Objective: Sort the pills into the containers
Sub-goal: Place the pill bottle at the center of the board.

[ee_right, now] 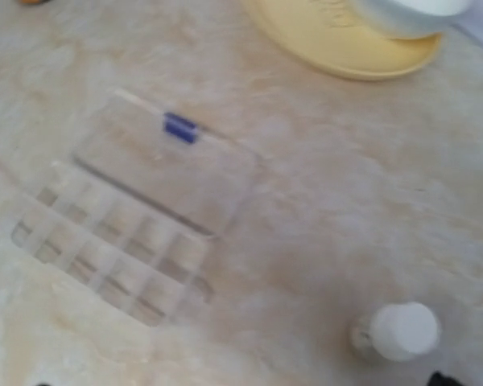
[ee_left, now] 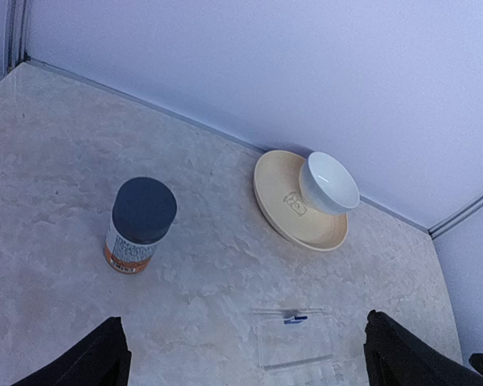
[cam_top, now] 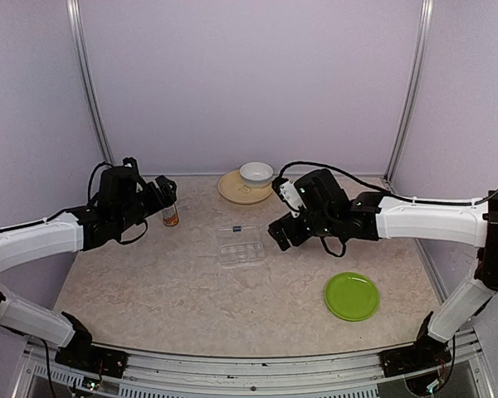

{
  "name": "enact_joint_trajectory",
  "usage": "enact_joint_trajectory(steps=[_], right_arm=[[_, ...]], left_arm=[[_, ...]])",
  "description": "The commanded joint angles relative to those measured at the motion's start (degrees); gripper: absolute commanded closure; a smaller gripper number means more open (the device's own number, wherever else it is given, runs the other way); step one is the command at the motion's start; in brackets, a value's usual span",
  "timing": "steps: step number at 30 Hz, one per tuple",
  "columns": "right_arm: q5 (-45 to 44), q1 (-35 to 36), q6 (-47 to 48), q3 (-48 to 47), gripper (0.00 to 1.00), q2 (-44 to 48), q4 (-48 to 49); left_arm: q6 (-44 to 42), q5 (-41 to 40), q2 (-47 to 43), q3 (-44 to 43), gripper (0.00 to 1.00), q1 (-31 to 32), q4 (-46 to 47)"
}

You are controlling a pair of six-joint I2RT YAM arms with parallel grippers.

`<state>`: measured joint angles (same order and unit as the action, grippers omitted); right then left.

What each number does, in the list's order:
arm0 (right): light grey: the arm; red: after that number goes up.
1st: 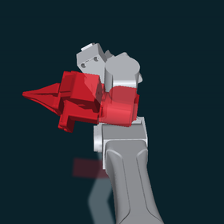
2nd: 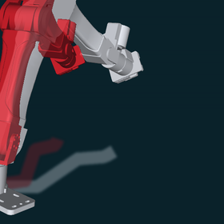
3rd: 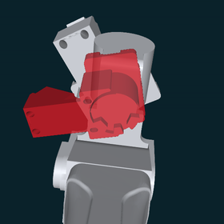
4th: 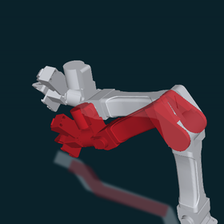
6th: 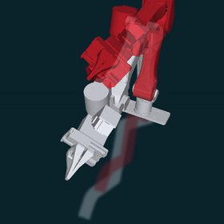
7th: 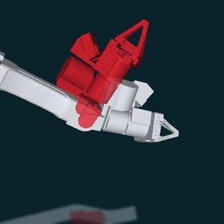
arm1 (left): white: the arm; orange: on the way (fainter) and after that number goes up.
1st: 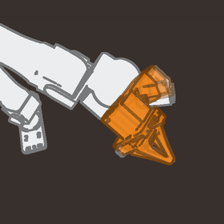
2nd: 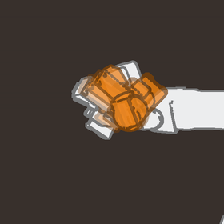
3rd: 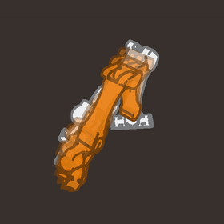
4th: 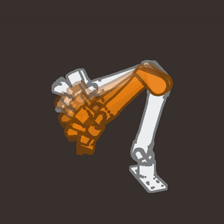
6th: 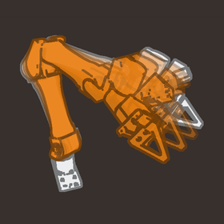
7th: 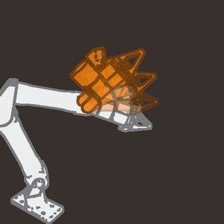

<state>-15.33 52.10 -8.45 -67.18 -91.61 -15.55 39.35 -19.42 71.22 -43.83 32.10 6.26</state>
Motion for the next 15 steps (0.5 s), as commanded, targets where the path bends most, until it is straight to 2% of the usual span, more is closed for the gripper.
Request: enact_joint_trajectory(steps=[1,5,8,11,13,15], right_arm=[[-2.44,-0.75,-1.28,3.86,0.0,6.35,1.11],[3.27,-4.77,-4.12,7.97,0.0,12.42,1.25],[3.84,-6.15,-6.94,11.76,0.0,17.05,3.96],[4.75,-6.36,-7.33,18.98,0.0,20.83,12.16],[3.57,-6.42,-7.89,25.15,0.0,22.84,18.16],[1.84,-6.57,-9.24,27.5,0.0,23.01,19.91]], left_arm=[[-4.36,2.62,4.87,-11.33,0.01,-3.47,-10.08],[-5.97,6.05,10.5,-23.64,0.01,-6.71,-19.88],[-8.07,9.56,12.95,-28.38,0.01,-7.8,-21.54],[-10.52,11.89,14.13,-26.83,0.01,-8.14,-19.14],[-9.53,12.96,13.81,-22.88,0.01,-8.33,-14.84],[-7.79,15.47,13.29,-18.84,0.01,-8.32,-9.35]])
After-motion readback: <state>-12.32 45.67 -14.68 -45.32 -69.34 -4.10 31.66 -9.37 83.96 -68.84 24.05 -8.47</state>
